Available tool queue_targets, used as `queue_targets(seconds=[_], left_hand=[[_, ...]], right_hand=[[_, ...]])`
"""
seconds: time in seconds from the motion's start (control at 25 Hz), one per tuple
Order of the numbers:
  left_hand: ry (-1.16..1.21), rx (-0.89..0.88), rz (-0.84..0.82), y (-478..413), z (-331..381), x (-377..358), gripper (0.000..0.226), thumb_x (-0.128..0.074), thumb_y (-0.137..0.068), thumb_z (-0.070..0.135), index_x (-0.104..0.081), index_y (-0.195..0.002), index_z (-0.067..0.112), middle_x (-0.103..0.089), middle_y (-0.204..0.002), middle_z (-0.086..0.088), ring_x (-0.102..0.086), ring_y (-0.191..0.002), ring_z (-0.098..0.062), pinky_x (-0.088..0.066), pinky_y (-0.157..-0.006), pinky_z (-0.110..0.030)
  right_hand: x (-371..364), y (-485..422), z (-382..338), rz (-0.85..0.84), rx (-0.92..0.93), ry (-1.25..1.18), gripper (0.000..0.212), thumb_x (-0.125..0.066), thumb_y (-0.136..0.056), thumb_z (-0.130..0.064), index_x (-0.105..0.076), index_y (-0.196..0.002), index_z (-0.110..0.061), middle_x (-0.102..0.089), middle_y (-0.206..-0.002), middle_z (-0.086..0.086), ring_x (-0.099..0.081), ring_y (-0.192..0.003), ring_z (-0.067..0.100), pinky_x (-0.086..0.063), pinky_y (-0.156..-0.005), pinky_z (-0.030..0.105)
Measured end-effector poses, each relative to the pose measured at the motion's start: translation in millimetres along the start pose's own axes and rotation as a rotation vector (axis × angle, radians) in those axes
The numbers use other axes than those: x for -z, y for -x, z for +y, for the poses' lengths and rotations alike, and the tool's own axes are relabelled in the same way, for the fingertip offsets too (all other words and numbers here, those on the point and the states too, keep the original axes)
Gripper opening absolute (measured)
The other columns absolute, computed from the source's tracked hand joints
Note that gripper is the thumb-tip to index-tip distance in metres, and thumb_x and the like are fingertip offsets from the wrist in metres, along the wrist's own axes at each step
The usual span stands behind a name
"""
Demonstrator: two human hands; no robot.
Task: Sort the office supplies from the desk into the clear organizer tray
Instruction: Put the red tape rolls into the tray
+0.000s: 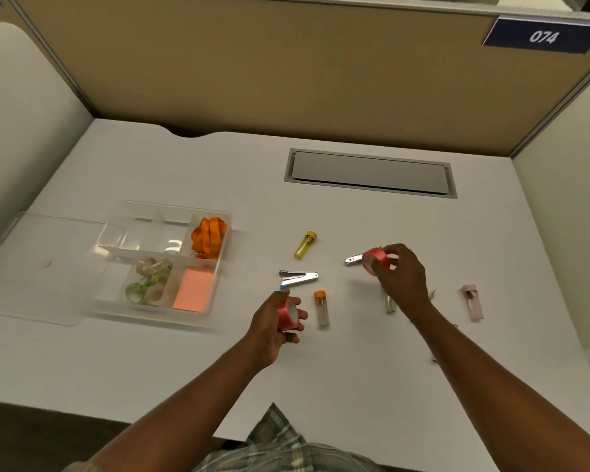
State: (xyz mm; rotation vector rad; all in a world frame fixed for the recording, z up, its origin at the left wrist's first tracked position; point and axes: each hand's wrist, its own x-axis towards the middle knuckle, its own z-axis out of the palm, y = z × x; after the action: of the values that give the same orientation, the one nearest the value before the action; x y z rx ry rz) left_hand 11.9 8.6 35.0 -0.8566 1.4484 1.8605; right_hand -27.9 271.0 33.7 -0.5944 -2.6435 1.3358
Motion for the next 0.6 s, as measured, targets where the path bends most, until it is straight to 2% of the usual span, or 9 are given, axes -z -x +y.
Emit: queue_targets(seconds=[0.08, 0.12, 0.16, 0.24, 0.4, 0.48, 0.6], left_hand=[[0.062, -0.014, 0.005, 2, 7, 13, 0.040, -0.049, -0.094, 0.034, -0.065, -0.113, 0.002, -0.069, -0.094, -0.021, -0.061, -0.072, -0.028, -0.050, -0.055, -0.031], [0.092, -0.025, 0.009, 3, 12, 21, 0.041, -0.047, -0.093, 0.032, -0.064, -0.114, 0.001, -0.068, -0.096, -0.022, -0.061, -0.073, -0.028, -0.050, -0.055, -0.032], [0.119, -0.039, 0.012, 4, 17, 30, 0.041, -0.046, -0.093, 0.029, -0.063, -0.116, 0.001, -0.066, -0.097, -0.023, -0.060, -0.076, -0.030, -0.051, -0.056, -0.032], [0.161, -0.072, 0.014, 6, 29, 53, 0.041, -0.044, -0.093, 0.024, -0.060, -0.121, -0.001, -0.064, -0.099, -0.023, -0.060, -0.080, -0.031, -0.053, -0.061, -0.035], [0.227, -0.142, 0.044, 6, 49, 106, 0.034, -0.051, -0.095, 0.016, -0.058, -0.124, 0.000, -0.062, -0.109, -0.025, -0.062, -0.095, -0.036, -0.059, -0.076, -0.041], [0.208, -0.205, 0.060, 4, 60, 133, 0.027, -0.056, -0.096, 0.018, -0.059, -0.119, 0.005, -0.059, -0.119, -0.024, -0.062, -0.102, -0.035, -0.059, -0.076, -0.038], [0.124, -0.315, 0.087, -2, 84, 173, 0.030, -0.063, -0.094, 0.021, -0.059, -0.118, 0.003, -0.064, -0.116, -0.021, -0.067, -0.098, -0.031, -0.060, -0.077, -0.037]], right_hand=[[-25, 21, -24, -0.092, -0.102, -0.171, 0.022, -0.074, -0.084, -0.028, -0.062, -0.102, -0.023, -0.066, -0.101, -0.008, -0.063, -0.095, 0.012, -0.052, -0.076, 0.025], [-39, 31, -37, -0.149, -0.180, -0.280, 0.022, -0.073, -0.085, -0.026, -0.062, -0.104, -0.022, -0.068, -0.103, -0.005, -0.066, -0.097, 0.015, -0.057, -0.078, 0.029], [-53, 42, -50, -0.211, -0.255, -0.385, 0.023, -0.072, -0.086, -0.026, -0.063, -0.105, -0.020, -0.071, -0.105, -0.001, -0.069, -0.097, 0.018, -0.060, -0.077, 0.033], [-84, 61, -75, -0.318, -0.345, -0.513, 0.024, -0.071, -0.087, -0.027, -0.064, -0.107, -0.018, -0.075, -0.103, 0.005, -0.074, -0.090, 0.020, -0.062, -0.071, 0.032], [-145, 90, -120, -0.441, -0.414, -0.610, 0.023, -0.066, -0.090, -0.021, -0.065, -0.113, -0.017, -0.075, -0.102, 0.009, -0.076, -0.088, 0.026, -0.062, -0.073, 0.034], [-173, 96, -141, -0.478, -0.422, -0.623, 0.021, -0.064, -0.093, -0.022, -0.065, -0.113, -0.018, -0.074, -0.105, 0.010, -0.075, -0.091, 0.027, -0.063, -0.077, 0.036], [-212, 98, -175, -0.529, -0.416, -0.629, 0.019, -0.062, -0.094, -0.024, -0.065, -0.111, -0.018, -0.073, -0.109, 0.012, -0.074, -0.095, 0.028, -0.062, -0.081, 0.038]])
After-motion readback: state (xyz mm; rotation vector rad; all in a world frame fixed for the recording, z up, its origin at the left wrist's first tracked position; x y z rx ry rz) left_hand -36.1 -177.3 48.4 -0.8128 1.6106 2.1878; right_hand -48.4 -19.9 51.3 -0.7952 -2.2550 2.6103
